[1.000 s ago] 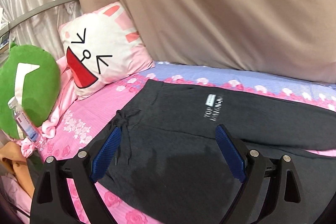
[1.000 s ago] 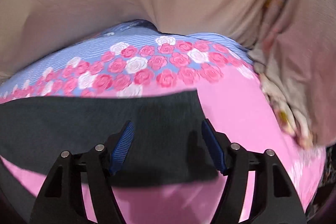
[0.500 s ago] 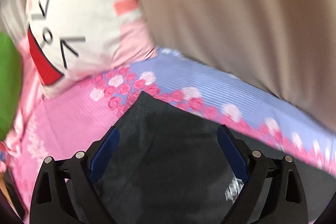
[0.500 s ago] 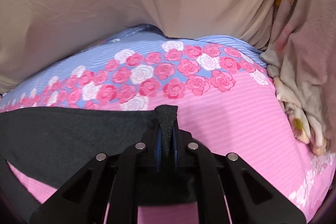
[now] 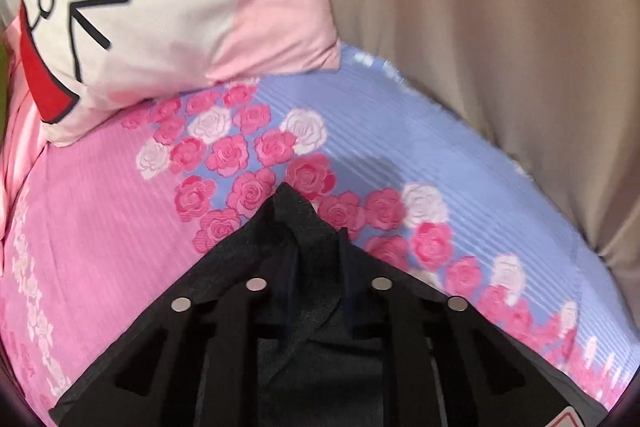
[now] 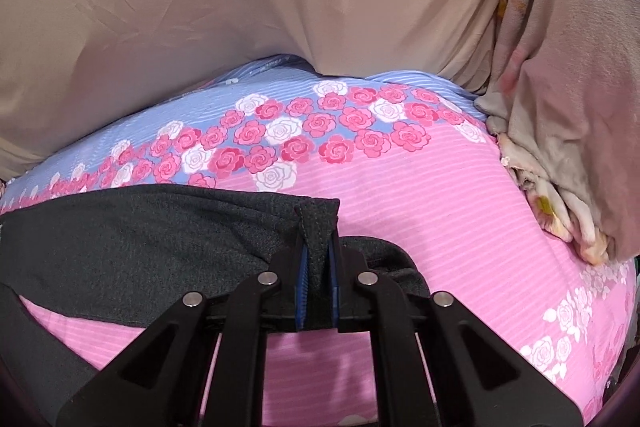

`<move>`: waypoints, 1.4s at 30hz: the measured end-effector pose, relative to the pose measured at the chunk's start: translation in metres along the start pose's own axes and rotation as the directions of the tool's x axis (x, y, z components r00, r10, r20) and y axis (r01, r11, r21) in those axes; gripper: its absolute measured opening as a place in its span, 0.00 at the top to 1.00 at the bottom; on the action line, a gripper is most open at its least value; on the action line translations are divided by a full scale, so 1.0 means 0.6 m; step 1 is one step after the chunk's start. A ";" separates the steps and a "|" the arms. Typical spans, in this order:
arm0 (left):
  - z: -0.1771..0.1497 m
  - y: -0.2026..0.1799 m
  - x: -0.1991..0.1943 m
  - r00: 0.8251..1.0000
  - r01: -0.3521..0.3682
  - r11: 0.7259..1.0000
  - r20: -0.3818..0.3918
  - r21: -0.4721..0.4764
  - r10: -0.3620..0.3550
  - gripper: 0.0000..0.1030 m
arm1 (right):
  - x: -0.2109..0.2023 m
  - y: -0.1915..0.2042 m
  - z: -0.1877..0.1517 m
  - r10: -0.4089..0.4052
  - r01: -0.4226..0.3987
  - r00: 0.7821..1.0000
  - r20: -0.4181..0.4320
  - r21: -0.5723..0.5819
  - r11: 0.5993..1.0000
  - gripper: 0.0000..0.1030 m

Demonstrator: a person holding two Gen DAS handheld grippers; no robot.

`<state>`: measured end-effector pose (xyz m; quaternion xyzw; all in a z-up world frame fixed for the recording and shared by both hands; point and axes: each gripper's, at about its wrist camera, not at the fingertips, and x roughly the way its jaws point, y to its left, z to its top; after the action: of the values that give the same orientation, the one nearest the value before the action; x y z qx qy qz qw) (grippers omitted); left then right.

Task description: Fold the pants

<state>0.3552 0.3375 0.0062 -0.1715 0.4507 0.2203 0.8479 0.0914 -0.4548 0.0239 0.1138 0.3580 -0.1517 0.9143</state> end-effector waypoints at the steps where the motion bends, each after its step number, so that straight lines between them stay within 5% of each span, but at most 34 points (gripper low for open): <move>1: -0.004 0.007 -0.024 0.999 0.028 1.000 0.027 0.000 -0.028 0.88 | -0.008 0.000 0.000 0.000 0.000 1.000 0.011 0.003 1.000 0.93; 6: -0.037 0.073 -0.171 0.976 0.156 0.987 0.150 0.030 -0.159 0.89 | -0.063 -0.009 -0.006 0.017 -0.017 0.998 0.056 0.003 1.000 0.93; 11: -0.124 0.167 -0.283 0.959 0.218 0.974 0.173 0.055 -0.224 0.90 | -0.140 -0.030 -0.049 0.046 -0.047 0.994 0.100 0.006 0.999 0.93; 17: -0.241 0.253 -0.300 0.985 0.145 0.984 0.073 0.106 -0.153 0.87 | -0.158 -0.067 -0.132 0.025 -0.025 0.999 0.035 0.014 1.000 0.85; 20: -0.287 0.290 -0.283 0.992 0.120 0.991 0.020 0.061 -0.122 0.76 | -0.170 -0.099 -0.173 -0.010 0.009 1.000 0.012 0.077 0.997 0.68; 22: -0.309 0.311 -0.286 0.990 0.139 0.990 0.017 0.005 -0.140 0.66 | -0.188 -0.112 -0.190 -0.014 0.010 1.000 0.028 0.114 0.993 0.49; 24: -0.324 0.323 -0.296 0.978 0.209 0.977 0.019 -0.043 -0.209 0.37 | -0.218 -0.123 -0.208 -0.021 0.013 0.998 0.055 0.147 0.989 0.48; 26: -0.333 0.319 -0.305 0.961 0.276 0.957 0.012 -0.087 -0.276 0.28 | -0.247 -0.129 -0.221 0.028 -0.044 0.996 0.085 0.196 0.980 0.48; 30: -0.335 0.281 -0.287 0.934 0.345 0.930 -0.052 -0.127 -0.354 0.27 | -0.266 -0.125 -0.229 0.211 -0.239 0.970 0.122 0.291 0.927 0.47; 34: -0.329 0.250 -0.229 0.915 0.350 0.914 -0.135 -0.207 -0.381 0.27 | -0.221 -0.102 -0.209 0.346 -0.360 0.932 0.106 0.357 0.862 0.47; 38: -0.321 0.251 -0.203 0.903 0.356 0.889 -0.140 -0.287 -0.407 0.26 | -0.145 -0.087 -0.186 0.439 -0.424 0.895 0.079 0.456 0.783 0.47; 40: -0.314 0.254 -0.195 0.892 0.376 0.876 -0.138 -0.301 -0.430 0.30 | -0.109 -0.078 -0.170 0.401 -0.382 0.914 0.062 0.465 0.799 0.50; 41: -0.309 0.253 -0.192 0.894 0.372 0.881 -0.144 -0.293 -0.425 0.49 | -0.095 -0.074 -0.163 0.364 -0.343 0.930 0.045 0.460 0.819 0.57; 42: -0.303 0.251 -0.191 0.905 0.349 0.898 -0.151 -0.268 -0.397 0.94 | -0.078 -0.069 -0.155 0.324 -0.296 0.946 0.018 0.456 0.840 0.81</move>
<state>0.0933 0.3503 -0.0086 -0.3753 0.4634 0.0861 0.7981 -0.0137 -0.4544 -0.0145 0.3842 0.3170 -0.0777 0.8636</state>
